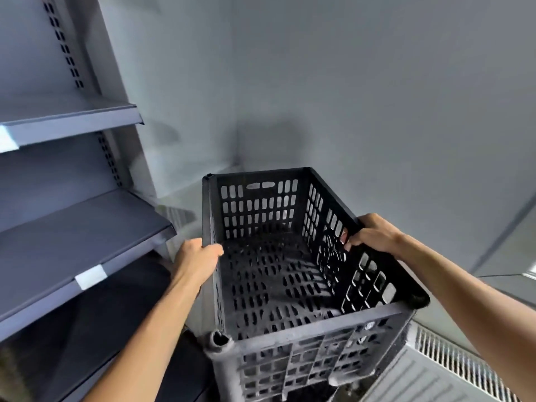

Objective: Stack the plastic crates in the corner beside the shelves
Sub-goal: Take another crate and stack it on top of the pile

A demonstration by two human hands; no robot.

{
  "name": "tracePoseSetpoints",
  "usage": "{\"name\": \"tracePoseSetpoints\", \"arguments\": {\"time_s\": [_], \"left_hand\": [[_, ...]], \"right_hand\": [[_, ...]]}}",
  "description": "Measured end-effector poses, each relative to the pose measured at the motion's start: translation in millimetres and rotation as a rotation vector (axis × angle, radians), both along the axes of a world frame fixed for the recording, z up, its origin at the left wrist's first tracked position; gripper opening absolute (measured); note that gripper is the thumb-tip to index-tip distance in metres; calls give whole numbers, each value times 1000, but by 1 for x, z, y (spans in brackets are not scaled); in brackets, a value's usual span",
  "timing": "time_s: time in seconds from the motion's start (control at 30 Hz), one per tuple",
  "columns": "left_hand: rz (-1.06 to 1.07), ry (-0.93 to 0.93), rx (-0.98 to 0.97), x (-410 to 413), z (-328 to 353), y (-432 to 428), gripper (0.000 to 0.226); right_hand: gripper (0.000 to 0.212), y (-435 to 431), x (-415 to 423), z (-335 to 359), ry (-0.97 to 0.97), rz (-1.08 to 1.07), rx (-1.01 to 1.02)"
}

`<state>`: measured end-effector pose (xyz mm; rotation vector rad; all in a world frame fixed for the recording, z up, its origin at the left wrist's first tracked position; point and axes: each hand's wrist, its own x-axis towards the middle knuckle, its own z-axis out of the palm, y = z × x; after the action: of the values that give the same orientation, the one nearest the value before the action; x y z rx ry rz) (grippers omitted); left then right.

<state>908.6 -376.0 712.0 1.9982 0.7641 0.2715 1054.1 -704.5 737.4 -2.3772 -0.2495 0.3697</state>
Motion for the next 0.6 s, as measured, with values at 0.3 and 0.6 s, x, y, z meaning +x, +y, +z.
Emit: {"name": "tracePoseSetpoints", "arguments": {"time_s": [0.3,0.6], "left_hand": [[114,-12,-29,23,-23,-31,27],[41,-54,-44,38,-33,-59,27]], "right_hand": [[25,1,66,-7,17,34,-78],[30,2,116,-14,46,-65,-212]]}}
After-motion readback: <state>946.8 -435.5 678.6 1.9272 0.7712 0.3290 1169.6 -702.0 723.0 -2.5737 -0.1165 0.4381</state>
